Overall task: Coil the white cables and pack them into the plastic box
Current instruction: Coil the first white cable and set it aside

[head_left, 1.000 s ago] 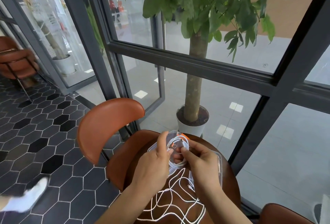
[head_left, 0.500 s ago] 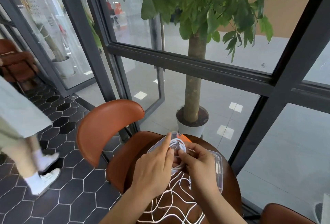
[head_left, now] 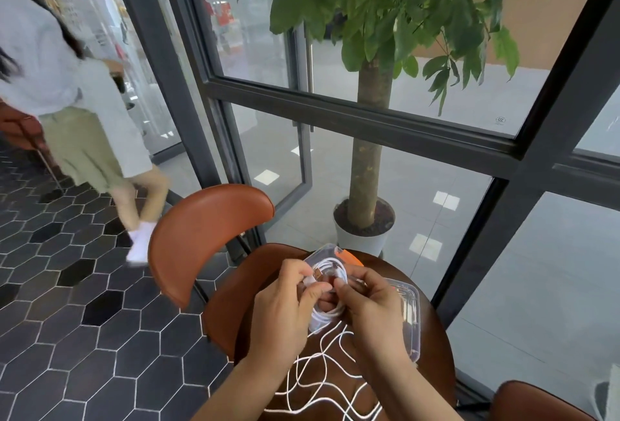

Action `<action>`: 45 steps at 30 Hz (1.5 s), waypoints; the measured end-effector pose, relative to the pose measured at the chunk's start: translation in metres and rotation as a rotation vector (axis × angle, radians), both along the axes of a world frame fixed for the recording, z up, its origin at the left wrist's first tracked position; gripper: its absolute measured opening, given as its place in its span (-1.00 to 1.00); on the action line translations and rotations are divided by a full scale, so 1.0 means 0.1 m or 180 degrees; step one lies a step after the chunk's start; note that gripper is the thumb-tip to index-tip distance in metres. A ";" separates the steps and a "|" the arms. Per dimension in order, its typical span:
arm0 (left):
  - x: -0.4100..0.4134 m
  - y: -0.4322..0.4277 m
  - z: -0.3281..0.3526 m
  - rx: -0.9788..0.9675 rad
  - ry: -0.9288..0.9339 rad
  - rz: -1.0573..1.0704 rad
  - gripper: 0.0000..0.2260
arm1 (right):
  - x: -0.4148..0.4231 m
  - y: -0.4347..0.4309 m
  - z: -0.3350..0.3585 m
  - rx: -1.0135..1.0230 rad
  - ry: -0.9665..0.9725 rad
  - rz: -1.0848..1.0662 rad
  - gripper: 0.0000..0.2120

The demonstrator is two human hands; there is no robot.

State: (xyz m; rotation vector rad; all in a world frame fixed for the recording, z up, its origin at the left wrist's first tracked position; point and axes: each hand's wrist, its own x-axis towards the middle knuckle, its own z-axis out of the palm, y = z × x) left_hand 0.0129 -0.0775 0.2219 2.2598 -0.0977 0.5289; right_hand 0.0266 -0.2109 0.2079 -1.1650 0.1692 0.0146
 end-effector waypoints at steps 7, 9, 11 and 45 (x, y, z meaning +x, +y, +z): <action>0.02 -0.01 -0.02 -0.0457 -0.0047 -0.0046 -0.87 | 0.01 0.00 0.04 -0.0779 -0.0205 -0.0093 -0.85; 0.04 -0.01 0.05 -0.0761 0.0235 0.0075 -0.77 | -0.01 0.00 0.05 -0.0998 -0.0304 -0.0098 -0.83; 0.06 0.00 0.10 -0.0796 0.0479 0.0156 -0.64 | -0.03 0.01 0.06 -0.1187 -0.0422 -0.0113 -0.80; 0.15 0.04 0.09 -0.5119 0.1924 0.0121 -0.80 | 0.15 -0.16 0.01 0.0215 0.0124 0.0924 -0.71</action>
